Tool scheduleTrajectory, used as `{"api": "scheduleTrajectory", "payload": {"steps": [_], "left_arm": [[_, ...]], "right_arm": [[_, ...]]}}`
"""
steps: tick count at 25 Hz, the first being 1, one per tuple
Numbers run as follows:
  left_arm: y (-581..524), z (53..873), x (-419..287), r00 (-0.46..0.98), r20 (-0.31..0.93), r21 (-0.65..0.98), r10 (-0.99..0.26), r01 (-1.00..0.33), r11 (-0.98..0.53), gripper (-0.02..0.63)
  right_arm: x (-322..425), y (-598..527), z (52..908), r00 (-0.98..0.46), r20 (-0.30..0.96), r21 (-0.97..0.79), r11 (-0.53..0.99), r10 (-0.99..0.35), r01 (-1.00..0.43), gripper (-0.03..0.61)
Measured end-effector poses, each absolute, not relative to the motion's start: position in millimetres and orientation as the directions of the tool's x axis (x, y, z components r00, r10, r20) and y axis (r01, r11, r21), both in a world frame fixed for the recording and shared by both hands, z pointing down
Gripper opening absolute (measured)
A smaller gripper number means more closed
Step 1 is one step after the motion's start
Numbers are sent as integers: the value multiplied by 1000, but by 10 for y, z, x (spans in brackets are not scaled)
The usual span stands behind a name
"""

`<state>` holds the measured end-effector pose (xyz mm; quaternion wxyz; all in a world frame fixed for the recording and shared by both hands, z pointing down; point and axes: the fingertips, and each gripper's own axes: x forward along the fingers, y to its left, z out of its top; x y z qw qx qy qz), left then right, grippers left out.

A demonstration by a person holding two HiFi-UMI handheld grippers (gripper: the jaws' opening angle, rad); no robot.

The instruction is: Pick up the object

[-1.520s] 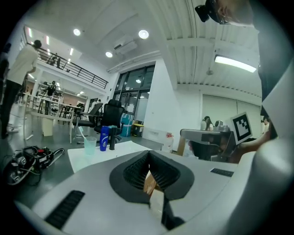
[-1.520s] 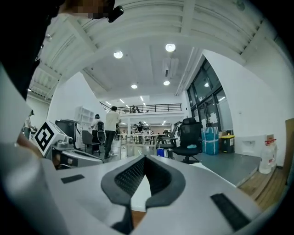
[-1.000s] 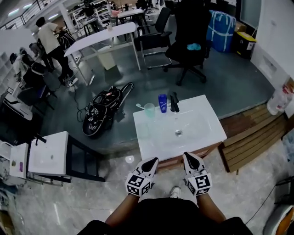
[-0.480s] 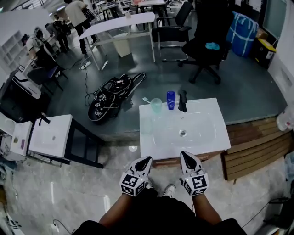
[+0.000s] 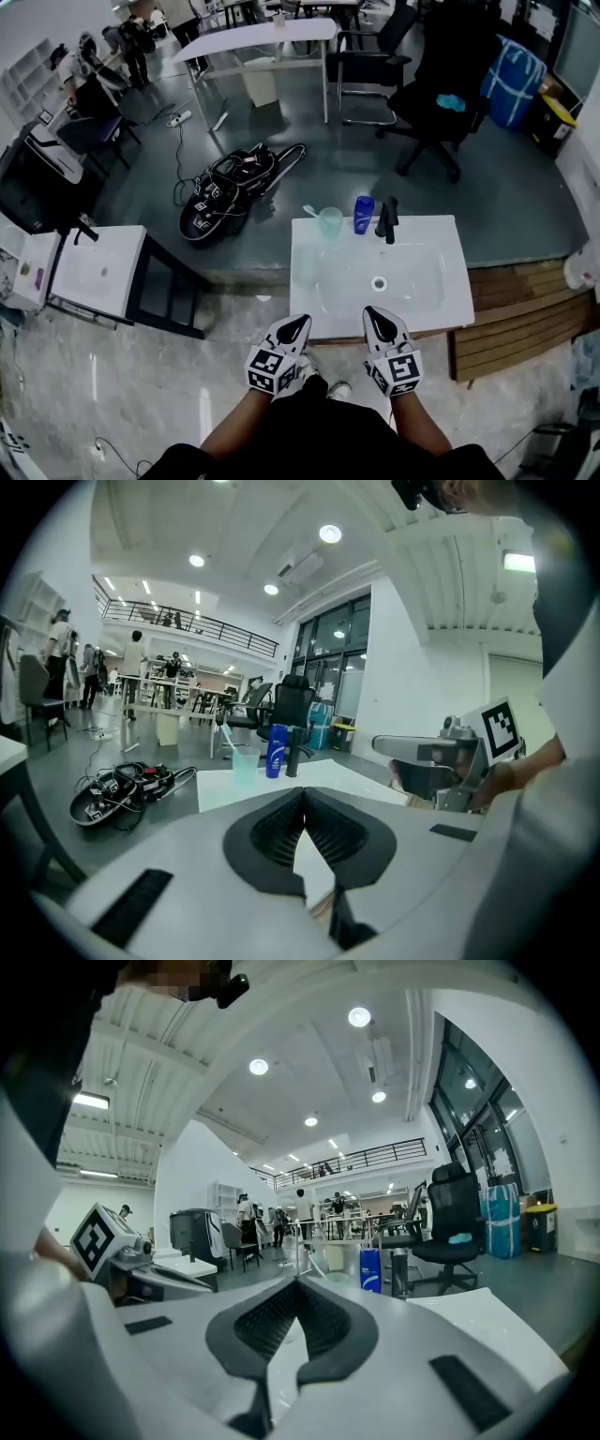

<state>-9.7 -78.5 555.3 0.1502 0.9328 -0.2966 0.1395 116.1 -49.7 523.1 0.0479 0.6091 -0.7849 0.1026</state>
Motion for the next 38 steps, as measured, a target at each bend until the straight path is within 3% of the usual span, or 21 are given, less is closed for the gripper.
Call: {"api": "scheduleTrajectory", "payload": {"steps": [17, 38], "left_arm": [[-1748, 5487, -223, 750, 310, 242, -584, -656, -715, 21], [-1919, 5789, -8, 593, 349, 196, -726, -803, -562, 21]], "right_arm": [[939, -1701, 5077, -342, 172, -20, 344, -924, -939, 18], [1030, -1884, 5538, -504, 244, -60, 506, -828, -860, 18]]}}
